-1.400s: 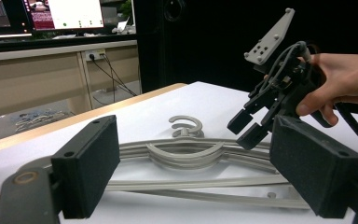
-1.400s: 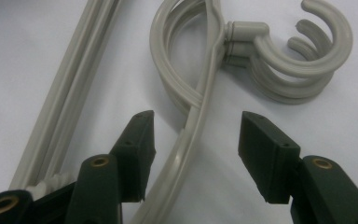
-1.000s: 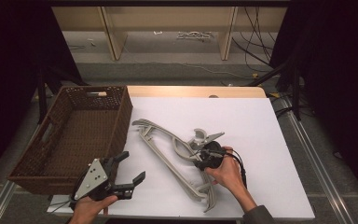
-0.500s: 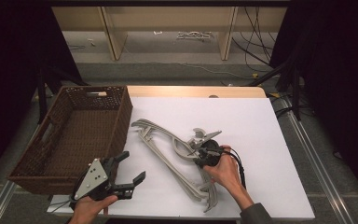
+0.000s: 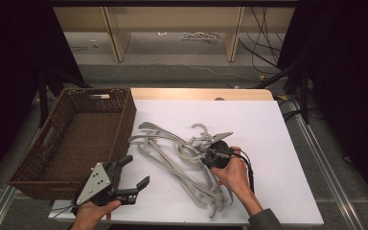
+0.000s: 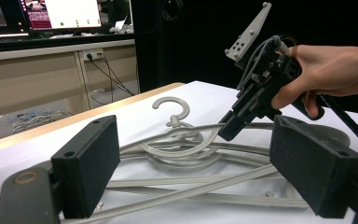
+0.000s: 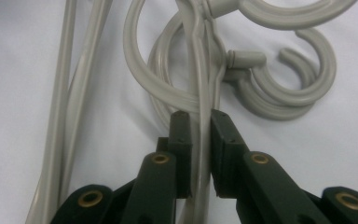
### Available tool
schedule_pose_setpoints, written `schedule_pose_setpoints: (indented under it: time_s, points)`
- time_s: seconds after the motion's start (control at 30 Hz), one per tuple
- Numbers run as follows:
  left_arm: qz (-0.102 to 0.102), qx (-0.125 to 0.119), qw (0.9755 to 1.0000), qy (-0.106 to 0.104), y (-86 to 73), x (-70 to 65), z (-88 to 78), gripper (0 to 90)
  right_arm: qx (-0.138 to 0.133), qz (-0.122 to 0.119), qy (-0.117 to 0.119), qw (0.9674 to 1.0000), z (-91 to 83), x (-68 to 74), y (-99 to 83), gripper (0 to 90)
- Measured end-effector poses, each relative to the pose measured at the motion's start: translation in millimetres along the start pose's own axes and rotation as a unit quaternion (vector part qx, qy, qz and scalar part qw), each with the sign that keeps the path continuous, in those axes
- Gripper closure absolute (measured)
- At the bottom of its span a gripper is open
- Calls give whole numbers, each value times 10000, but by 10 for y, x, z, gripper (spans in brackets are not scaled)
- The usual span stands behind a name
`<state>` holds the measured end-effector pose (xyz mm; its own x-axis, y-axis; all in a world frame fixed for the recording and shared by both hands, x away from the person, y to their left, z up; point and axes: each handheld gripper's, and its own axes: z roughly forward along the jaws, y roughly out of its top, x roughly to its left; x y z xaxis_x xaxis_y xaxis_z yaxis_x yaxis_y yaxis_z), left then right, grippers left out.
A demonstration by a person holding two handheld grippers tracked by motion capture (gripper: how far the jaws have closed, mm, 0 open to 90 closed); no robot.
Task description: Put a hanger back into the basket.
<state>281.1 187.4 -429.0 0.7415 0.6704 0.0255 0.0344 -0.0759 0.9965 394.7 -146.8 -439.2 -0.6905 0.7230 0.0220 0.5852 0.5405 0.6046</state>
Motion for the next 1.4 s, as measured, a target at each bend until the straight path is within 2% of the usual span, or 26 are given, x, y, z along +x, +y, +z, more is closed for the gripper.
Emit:
schedule_pose_setpoints:
  time_s: [0.07,0.13,0.17,0.3,0.33,0.37,0.43,0.47,0.5,0.57,0.67,0.73,0.77,0.9,1.0,1.03,1.07,1.1,1.13,1.17,1.27,1.33,1.37,1.4]
  points:
    - [-2,-77,10000,-42,-5,4,13,159,-63,101,-32,9999,-22,20,0,813]
    - [-6,-65,10000,-38,-5,2,11,159,-34,17,-27,10000,-50,11,5,815]
    - [-5,1,10000,-4,1,-1,-2,159,-40,72,-25,10000,-65,24,10,815]
    - [-3,-3,10000,-3,1,2,0,159,-90,-97,-26,9999,-127,41,22,817]
    - [-10,-2,10000,1,2,3,1,159,-80,-55,-4,10000,-151,59,24,817]
    - [-13,-9,10000,5,5,5,2,159,-107,-164,-10,9998,-165,54,23,817]
    - [-16,-21,10000,11,8,7,8,159,-122,-86,8,9999,-211,81,27,818]
    - [1,-13,10000,11,9,12,12,159,-218,-226,12,9995,-222,71,27,818]
    - [3,-3,10000,9,12,16,18,159,-153,-133,24,9998,-257,95,22,818]
    - [-22,0,10000,19,17,22,31,158,-268,-166,6,9995,-289,114,14,818]
    - [-37,109,9999,44,12,33,71,157,-296,-374,58,9988,-385,118,2,819]
    - [-36,173,9998,4,17,38,107,157,-298,-408,104,9987,-455,132,-21,819]
    - [6,182,9998,-30,22,37,133,157,-346,-398,49,9986,-483,141,-35,819]
    - [115,400,9991,-113,58,-23,240,160,-344,-521,108,9980,-580,144,-68,819]
    - [170,607,9979,-135,87,-39,361,169,-393,-647,126,9971,-623,154,-98,819]
    - [199,734,9970,-118,99,-38,428,180,-330,-719,167,9967,-639,149,-102,819]
    - [219,838,9962,-98,106,-33,487,190,-379,-742,131,9964,-642,167,-113,819]
    - [221,942,9953,-90,114,-29,546,194,-289,-775,155,9965,-667,172,-116,820]
    - [233,1021,9944,-127,122,-21,603,200,-285,-859,165,9958,-676,175,-122,820]
    - [237,1116,9933,-193,129,-17,674,213,-319,-838,163,9958,-677,192,-128,819]
    - [299,1374,9898,-218,134,-27,834,239,-318,-959,201,9947,-709,210,-133,820]
    - [305,1458,9885,-272,139,-39,935,270,-283,-1015,238,9941,-734,223,-128,820]
    - [367,1465,9880,-315,146,-39,979,279,-365,-1041,208,9937,-735,235,-130,820]
    - [398,1514,9871,-324,155,-47,1014,286,-292,-1068,247,9935,-761,237,-125,820]
